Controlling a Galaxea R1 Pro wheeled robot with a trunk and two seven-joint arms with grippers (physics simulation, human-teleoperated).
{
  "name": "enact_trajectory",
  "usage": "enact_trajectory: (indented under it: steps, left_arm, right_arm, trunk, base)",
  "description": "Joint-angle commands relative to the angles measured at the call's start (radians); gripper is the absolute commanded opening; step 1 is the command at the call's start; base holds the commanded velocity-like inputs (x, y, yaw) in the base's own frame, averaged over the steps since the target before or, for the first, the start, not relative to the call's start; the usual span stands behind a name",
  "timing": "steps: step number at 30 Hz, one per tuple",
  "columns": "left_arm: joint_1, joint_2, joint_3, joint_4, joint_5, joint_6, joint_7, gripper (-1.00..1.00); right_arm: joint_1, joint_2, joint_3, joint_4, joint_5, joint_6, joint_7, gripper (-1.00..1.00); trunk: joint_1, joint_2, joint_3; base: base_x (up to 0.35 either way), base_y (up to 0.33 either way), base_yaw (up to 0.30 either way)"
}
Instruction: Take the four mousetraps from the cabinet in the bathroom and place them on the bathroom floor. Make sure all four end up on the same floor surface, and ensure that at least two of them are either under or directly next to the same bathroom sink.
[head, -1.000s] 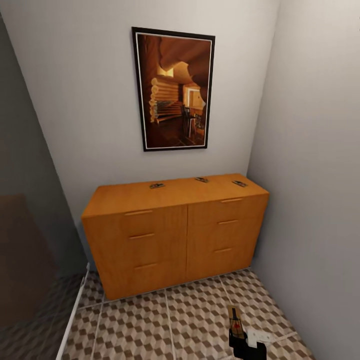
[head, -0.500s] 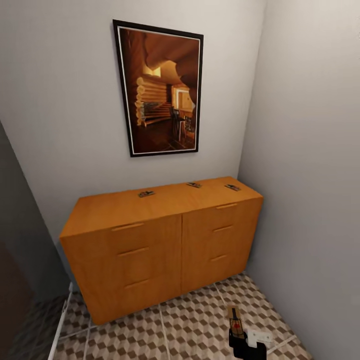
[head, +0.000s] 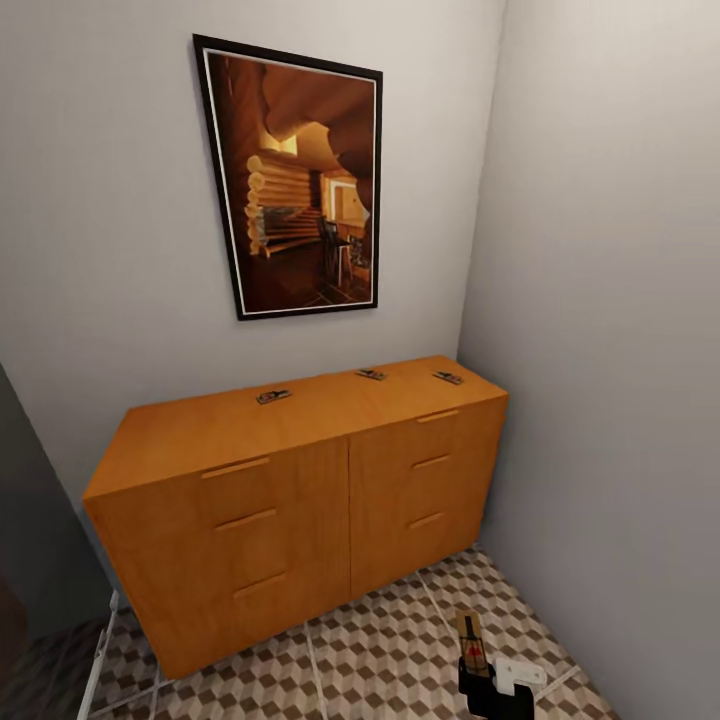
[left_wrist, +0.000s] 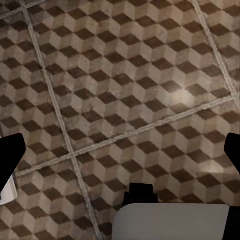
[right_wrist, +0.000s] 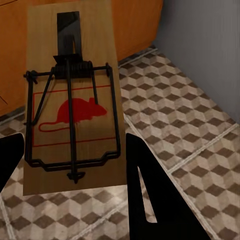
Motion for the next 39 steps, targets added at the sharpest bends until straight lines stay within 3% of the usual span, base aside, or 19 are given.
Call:
enact_trajectory:
  steps: [1,16,21,28,39]
  left_arm:
    - [-0.001,0.000,0.001,0.001,0.000,-0.003,0.001,1.00]
    - [-0.001,0.000,0.000,0.002,-0.001,-0.003,0.002,1.00]
    - [0.028,-0.029,0.013,0.031,0.028,-0.012,0.002,1.00]
    - [0.068,-0.068,0.020,0.070,0.046,-0.033,0.027,1.00]
    - [0.108,-0.071,0.023,0.132,0.046,-0.034,0.024,1.00]
  right_arm:
    - [-0.001,0.000,-0.005,0.001,0.004,-0.003,-0.005,-1.00]
    - [-0.001,-0.005,-0.005,0.001,0.006,-0.003,-0.004,-1.00]
    - [0.028,0.023,-0.005,0.001,0.010,-0.008,-0.004,-1.00]
    - [0.068,0.024,-0.006,0.000,0.010,-0.024,-0.008,-1.00]
    - [0.114,0.024,-0.006,-0.001,0.010,-0.024,-0.008,-1.00]
  trunk:
    - [0.000,-0.001,-0.001]
    - [0.000,-0.001,-0.001]
    - [0.000,-0.001,-0.001]
    - [0.000,-0.001,-0.001]
    - [0.000,-0.001,-0.001]
  base:
    - [0.003,0.001,-0.013]
    - [0.000,0.000,-0.002]
    - [0.000,0.000,0.000]
    - [0.000,0.000,0.000]
    - [0.000,0.000,0.000]
